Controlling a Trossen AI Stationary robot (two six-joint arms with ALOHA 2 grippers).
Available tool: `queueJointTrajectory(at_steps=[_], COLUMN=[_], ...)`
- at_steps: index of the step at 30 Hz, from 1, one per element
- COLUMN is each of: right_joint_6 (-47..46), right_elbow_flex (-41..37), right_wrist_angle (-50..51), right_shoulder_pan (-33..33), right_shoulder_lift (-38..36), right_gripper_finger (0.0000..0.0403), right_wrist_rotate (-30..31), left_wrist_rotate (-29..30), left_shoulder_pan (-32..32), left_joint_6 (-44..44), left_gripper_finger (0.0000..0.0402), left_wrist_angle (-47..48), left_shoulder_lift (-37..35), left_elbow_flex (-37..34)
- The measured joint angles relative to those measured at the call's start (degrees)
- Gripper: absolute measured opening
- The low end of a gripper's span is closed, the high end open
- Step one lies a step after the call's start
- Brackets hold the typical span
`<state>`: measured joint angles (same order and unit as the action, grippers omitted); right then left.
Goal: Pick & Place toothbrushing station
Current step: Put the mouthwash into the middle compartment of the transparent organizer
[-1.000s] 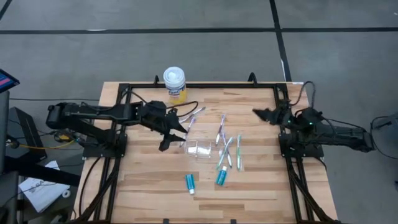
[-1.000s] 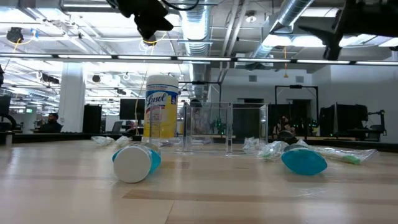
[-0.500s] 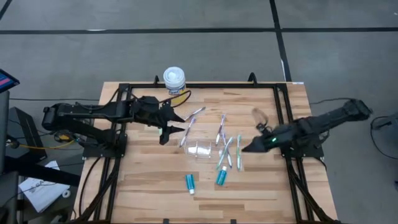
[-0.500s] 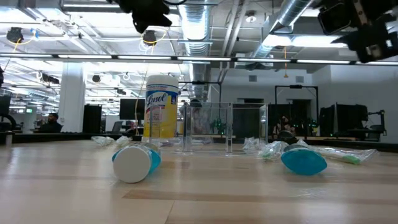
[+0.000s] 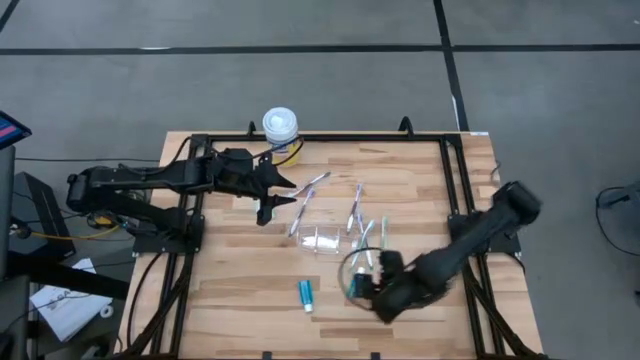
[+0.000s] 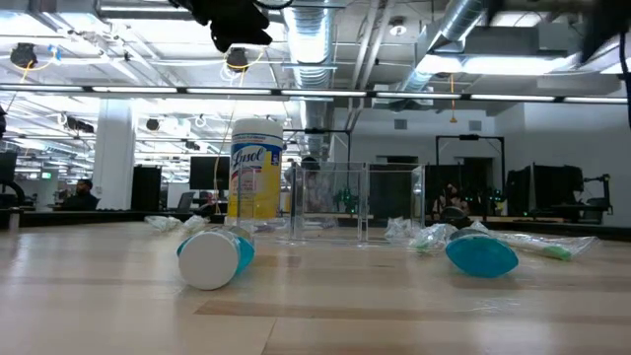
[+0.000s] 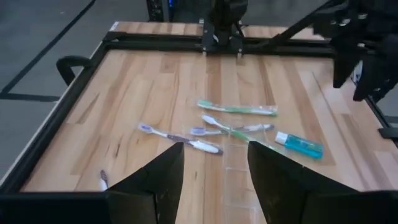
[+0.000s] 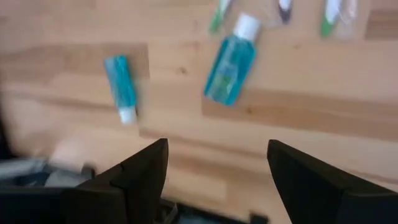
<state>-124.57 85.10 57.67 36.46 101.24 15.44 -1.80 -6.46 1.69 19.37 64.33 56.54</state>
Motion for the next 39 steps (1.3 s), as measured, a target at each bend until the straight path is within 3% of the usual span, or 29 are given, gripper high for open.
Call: queueJointTrajectory(at_steps=[4,8,17,23,39], right_joint_6=[0.9,3.3,0.0,-1.5,-2.6], right_elbow_flex=[16.7,29.1,41.1,42.3,32.5], right_wrist_angle=[13.4,22.1,24.6,32.4,30.5], right_shoulder_pan=[-2.0,-3.9,-3.8,-3.3,-8.7], right_shoulder_lift=[10.4,17.5,27.2,28.6,28.4], right_gripper_finger=[0.0265,0.0265,0.0265,0.0265,0.0265], right_wrist_rotate=[4.2,4.3,1.6,-4.9,-6.2], left_wrist_rotate=[-0.1,-0.2,-0.4,-0.4,-0.1], left_shoulder_pan=[0.0,0.0,0.2,0.2,-1.9], left_joint_6=[0.0,0.0,3.9,3.6,4.4], left_gripper_finger=[0.0172,0.0172,0.0172,0.0172,0.0172], left_wrist_angle=[0.3,0.5,0.2,0.4,0.2], left_shoulder_lift=[-1.4,-3.1,-7.2,-7.7,-4.8], left_elbow_flex=[0.0,0.0,0.0,0.1,-0.1])
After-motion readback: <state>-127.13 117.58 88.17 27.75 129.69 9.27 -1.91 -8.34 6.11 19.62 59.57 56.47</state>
